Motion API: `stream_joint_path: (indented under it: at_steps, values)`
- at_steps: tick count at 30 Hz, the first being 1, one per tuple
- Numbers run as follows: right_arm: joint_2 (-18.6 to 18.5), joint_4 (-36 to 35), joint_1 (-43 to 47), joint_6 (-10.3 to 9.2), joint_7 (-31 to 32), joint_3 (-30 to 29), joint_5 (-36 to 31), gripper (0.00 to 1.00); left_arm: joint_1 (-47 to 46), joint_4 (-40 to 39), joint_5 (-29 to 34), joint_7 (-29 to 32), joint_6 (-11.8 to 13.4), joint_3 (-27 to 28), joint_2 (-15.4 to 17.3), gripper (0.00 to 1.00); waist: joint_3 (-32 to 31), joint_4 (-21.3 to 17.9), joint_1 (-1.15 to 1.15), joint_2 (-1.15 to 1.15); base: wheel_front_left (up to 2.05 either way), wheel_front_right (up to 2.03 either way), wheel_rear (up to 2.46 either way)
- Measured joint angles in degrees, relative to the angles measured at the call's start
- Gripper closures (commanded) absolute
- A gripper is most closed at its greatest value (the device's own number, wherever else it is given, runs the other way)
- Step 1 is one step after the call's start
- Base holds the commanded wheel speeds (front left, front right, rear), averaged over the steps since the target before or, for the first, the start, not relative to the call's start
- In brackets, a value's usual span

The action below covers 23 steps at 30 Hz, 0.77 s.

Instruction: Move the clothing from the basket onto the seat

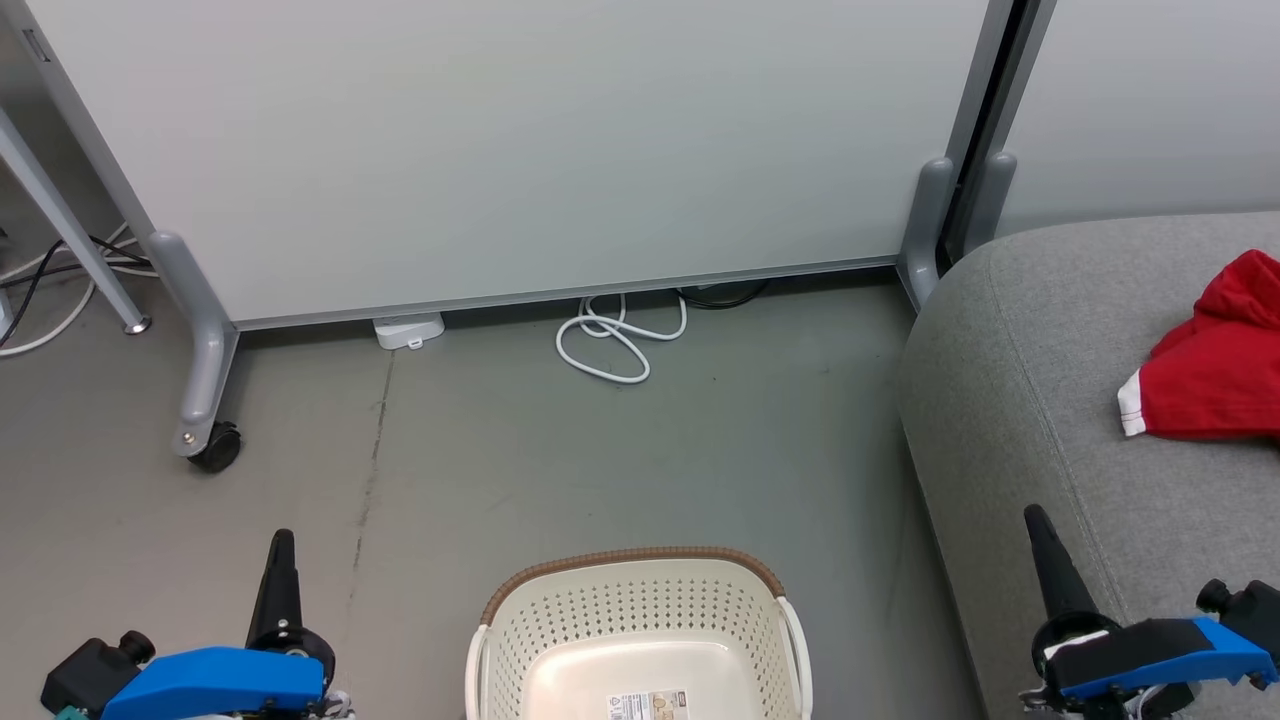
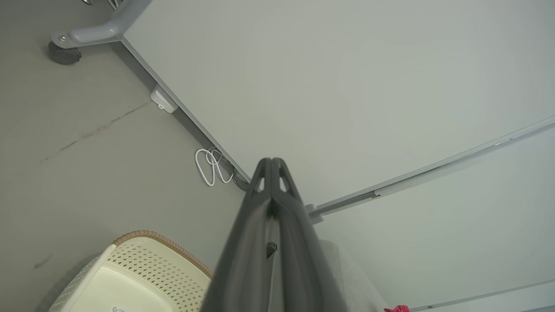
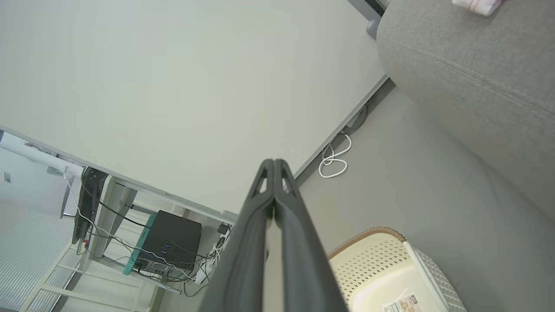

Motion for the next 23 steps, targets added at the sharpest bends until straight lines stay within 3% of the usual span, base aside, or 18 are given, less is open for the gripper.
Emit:
stream_joint_path:
  at_steps: [23]
  values:
    - [0.0,0.0,-1.7,0.00,2.2,-1.0,13.8,1.00,-1.9,-1.0,-11.8,3.4,0.0,1.5,-0.6,1.00,-0.1,-0.2,0.00,0.00,0.00,0.00,0.00]
